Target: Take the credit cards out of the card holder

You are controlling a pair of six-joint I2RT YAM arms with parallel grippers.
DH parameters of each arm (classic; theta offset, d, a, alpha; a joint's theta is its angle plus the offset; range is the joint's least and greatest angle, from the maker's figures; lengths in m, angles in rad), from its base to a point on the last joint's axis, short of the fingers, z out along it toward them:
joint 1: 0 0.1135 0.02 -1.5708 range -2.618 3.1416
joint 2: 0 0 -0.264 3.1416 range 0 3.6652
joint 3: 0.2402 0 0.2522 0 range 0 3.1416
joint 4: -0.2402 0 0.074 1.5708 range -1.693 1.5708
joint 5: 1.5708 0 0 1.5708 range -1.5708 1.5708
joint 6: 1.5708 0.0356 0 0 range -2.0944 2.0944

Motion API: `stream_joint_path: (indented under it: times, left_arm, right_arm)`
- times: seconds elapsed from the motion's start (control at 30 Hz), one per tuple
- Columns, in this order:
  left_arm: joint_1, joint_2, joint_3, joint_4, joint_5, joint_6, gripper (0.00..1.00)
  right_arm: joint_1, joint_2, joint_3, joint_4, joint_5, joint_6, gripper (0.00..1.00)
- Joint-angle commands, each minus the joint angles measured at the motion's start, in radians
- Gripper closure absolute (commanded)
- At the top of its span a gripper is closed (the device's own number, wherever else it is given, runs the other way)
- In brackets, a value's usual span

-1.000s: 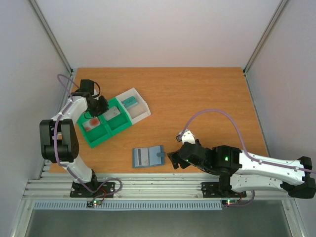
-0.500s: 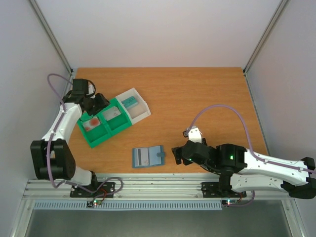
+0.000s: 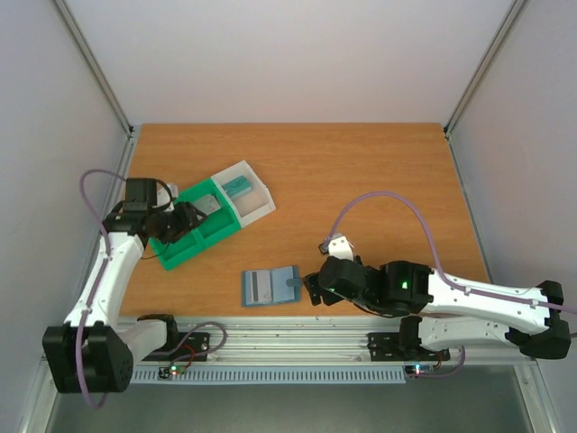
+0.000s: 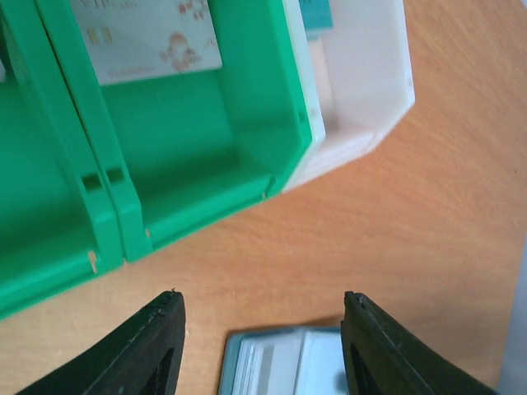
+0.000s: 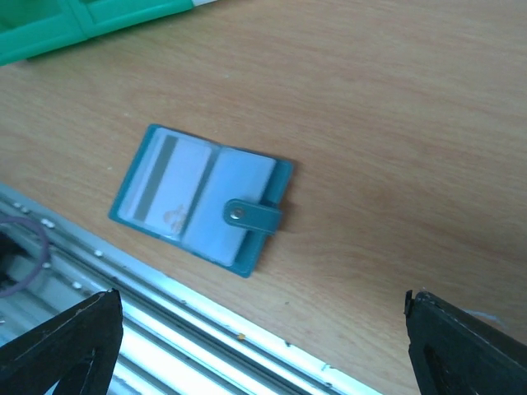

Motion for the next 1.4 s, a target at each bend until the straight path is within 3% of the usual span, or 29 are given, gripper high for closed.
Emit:
stream_joint_path:
  times: [0.0,0.2,0.4,0.5,1.03,1.37]
  left_arm:
    - [-0.021,-0.101,-0.058,-0.048,0.071,0.016,0.47]
    - [-0.084,-0.185,-0.102,-0.108,0.092,-0.009,0.51]
    - [-0.186,-0.247,-0.192,-0.027,0.102,-0.146,0.56]
    - [-0.232,-0.262,-0.245,0.016,0.090,-0.187,0.57]
    - [-0.371,-0.212,-0.465,0.341,0.141,-0.325,0.64]
    - [-0.374,-0.201,-0.572,0.496,0.199,-0.379,0.64]
  right_arm:
    - [0.008,0.021,0.007,0.116,-0.082,-0.019,0.08]
    - [0.008,0.086,0.005,0.205,-0.139,-0.001,0.21]
    - [0.008,0.155,0.009,0.287,-0.169,0.009,0.51]
    - [0.008,0.200,0.019,0.302,-0.171,0.016,0.60]
    - [-0.015,0.418,0.013,0.423,-0.189,0.011,0.72]
    - [-0.109,0.511,-0.049,0.577,-0.340,0.028,0.75]
